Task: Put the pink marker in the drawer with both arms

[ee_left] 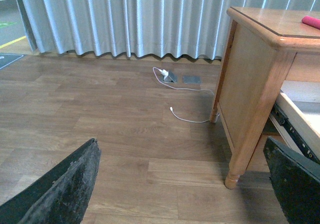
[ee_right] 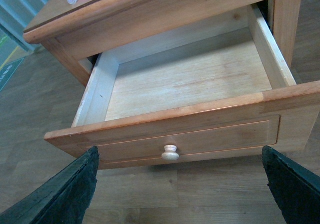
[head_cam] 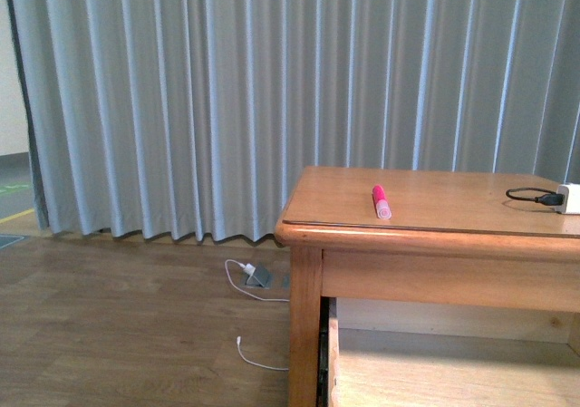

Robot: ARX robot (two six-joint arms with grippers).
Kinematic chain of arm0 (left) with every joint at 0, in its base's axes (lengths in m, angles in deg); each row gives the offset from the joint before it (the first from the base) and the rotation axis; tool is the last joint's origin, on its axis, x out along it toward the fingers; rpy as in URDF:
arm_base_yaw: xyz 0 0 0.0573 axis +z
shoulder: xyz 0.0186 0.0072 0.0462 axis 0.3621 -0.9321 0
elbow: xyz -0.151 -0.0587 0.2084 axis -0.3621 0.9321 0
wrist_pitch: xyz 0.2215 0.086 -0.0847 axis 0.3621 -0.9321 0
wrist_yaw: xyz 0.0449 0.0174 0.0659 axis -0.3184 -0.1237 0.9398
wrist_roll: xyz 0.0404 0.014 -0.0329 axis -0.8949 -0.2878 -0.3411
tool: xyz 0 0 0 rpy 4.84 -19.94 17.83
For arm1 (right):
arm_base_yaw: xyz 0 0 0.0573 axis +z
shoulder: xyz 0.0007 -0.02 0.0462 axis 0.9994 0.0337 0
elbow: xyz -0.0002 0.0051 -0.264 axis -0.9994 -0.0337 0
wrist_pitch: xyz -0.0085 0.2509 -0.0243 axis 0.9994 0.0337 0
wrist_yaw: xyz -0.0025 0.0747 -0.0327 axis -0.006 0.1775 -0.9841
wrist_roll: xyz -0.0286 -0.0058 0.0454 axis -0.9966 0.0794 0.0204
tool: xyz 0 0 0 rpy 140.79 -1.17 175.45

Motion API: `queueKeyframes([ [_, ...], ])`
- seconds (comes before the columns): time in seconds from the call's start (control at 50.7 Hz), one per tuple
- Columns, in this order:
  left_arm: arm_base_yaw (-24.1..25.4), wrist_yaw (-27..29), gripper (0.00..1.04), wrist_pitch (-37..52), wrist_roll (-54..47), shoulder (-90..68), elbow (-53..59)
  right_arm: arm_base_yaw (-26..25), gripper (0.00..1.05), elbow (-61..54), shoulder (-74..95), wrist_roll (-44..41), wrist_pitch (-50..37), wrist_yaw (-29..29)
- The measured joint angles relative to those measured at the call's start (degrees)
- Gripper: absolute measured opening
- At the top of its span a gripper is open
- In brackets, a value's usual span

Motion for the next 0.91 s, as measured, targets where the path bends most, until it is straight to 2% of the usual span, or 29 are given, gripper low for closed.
queueKeyframes([
  [0.099,0.00,0.13,0.99,0.00,0.00,0.00,0.00,3.50,0.77,-7.41,-5.86,-6.60,-15.82,-9.49],
  [0.197,0.00,-0.04,0.99,0.00,0.00,0.02,0.00,5.57,0.58,-8.98,-13.66,-10.29,-13.77,-11.74],
  [0.414,0.00,-0.02,0.99,0.00,0.00,0.02,0.00,6.78,0.98,-9.46,-15.08,-11.87,-13.49,-12.46],
  [0.473,0.00,-0.04,0.99,0.00,0.00,0.02,0.00,6.80,0.96,-9.46,-15.08,-11.96,-13.49,-12.48],
  [0.809,0.00,0.04,0.99,0.00,0.02,0.02,0.00,6.80,0.96,-9.46,-15.10,-12.15,-13.49,-12.48],
  [0.848,-0.96,2.93,0.99,0.39,1.42,-0.28,0.00,6.80,0.96,-9.46,-15.10,-12.15,-13.49,-12.48],
  [0.907,-4.09,11.13,0.99,1.90,5.01,-2.38,-0.04,6.80,0.96,-9.46,-15.10,-12.15,-13.49,-12.48],
])
